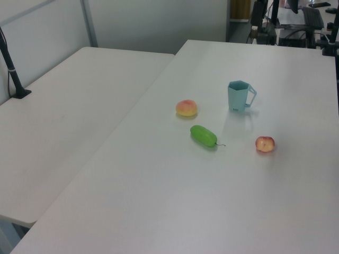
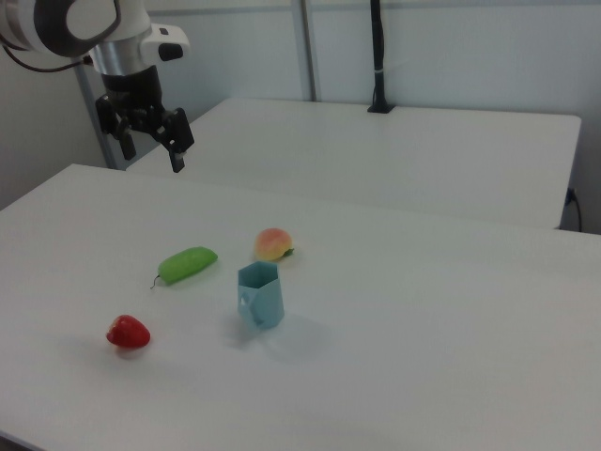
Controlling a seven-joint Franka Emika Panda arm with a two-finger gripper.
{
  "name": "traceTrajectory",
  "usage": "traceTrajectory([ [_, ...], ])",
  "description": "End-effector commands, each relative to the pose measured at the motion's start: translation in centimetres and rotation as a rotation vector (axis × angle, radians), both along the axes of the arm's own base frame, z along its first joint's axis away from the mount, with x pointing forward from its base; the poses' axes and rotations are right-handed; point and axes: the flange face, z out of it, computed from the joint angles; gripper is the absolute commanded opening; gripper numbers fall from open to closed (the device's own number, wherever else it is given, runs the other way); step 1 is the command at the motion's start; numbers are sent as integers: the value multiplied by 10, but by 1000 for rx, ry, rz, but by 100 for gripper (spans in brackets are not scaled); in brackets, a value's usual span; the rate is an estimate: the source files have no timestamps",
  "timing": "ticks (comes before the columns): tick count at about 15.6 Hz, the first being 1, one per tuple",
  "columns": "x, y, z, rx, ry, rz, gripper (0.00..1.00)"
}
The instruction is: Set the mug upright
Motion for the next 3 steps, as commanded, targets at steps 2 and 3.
traceTrajectory([
  [2, -4, -4, -1, -3, -19, 9, 100],
  [3, -4, -4, -1, -3, -19, 9, 100],
])
